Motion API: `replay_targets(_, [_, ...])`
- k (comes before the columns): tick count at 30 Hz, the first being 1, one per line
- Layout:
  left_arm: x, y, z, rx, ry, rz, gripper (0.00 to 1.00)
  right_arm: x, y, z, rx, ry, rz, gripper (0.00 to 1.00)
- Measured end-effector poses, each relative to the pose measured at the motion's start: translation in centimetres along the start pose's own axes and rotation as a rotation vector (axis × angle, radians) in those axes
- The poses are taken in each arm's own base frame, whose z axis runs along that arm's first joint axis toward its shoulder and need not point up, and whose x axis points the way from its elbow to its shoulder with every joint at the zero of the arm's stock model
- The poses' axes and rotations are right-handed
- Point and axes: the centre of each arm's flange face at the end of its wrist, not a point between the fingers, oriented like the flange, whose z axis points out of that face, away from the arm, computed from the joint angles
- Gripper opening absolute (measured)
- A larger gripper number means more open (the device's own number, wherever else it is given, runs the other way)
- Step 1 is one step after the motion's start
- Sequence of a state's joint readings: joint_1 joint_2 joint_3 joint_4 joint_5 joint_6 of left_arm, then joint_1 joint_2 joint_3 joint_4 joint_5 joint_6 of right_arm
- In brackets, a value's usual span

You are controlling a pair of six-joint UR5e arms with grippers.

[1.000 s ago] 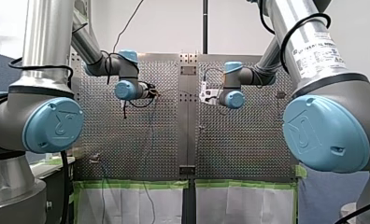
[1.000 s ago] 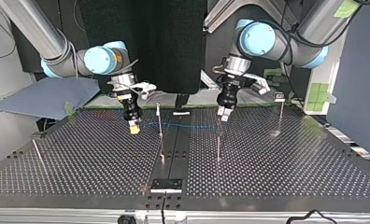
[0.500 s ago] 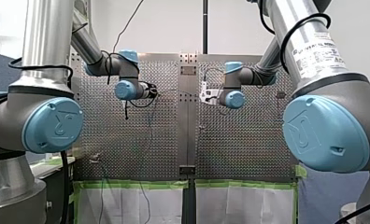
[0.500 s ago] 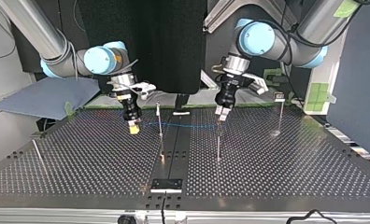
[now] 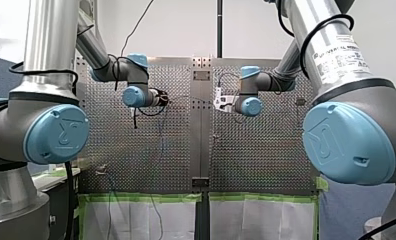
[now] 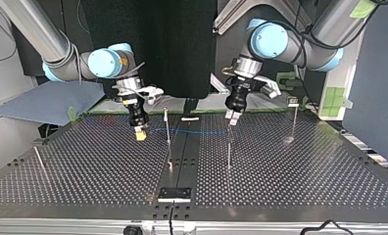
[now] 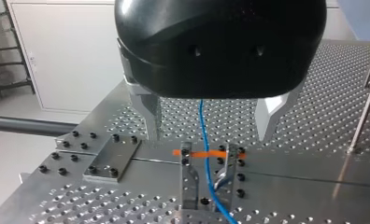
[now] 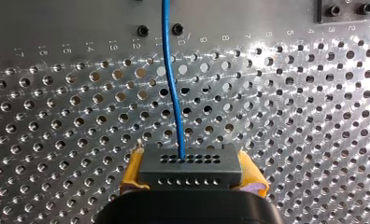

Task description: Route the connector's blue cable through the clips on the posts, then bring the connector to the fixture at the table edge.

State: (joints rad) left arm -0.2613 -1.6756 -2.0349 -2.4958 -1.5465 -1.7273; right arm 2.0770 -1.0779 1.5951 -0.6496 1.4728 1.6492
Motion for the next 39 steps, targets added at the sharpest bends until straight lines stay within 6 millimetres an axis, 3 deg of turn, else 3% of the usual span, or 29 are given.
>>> replay_targets(14, [1.0, -0.8, -1.1, -0.019, 0.023, -0.019, 1.00, 0.0, 0.1, 0.0, 0.000, -0.002, -0.001, 0.00])
replay_targets(20, [0.3, -2.6, -0.7, -0.025, 0.031, -0.037, 1.00, 0.0, 0.2, 0.0, -0.001, -0.002, 0.000, 0.00])
replay_targets(34, [2.6, -7.2, 0.7, -0.041, 0.135, -0.002, 1.00, -0.1, 0.5, 0.0, -0.004, -0.010, -0.003, 0.00])
replay_targets(39, [1.9, -9.4, 1.2, -0.039, 0.124, 0.015, 1.00, -0.2, 0.5, -0.1, -0.004, -0.013, -0.003, 0.00])
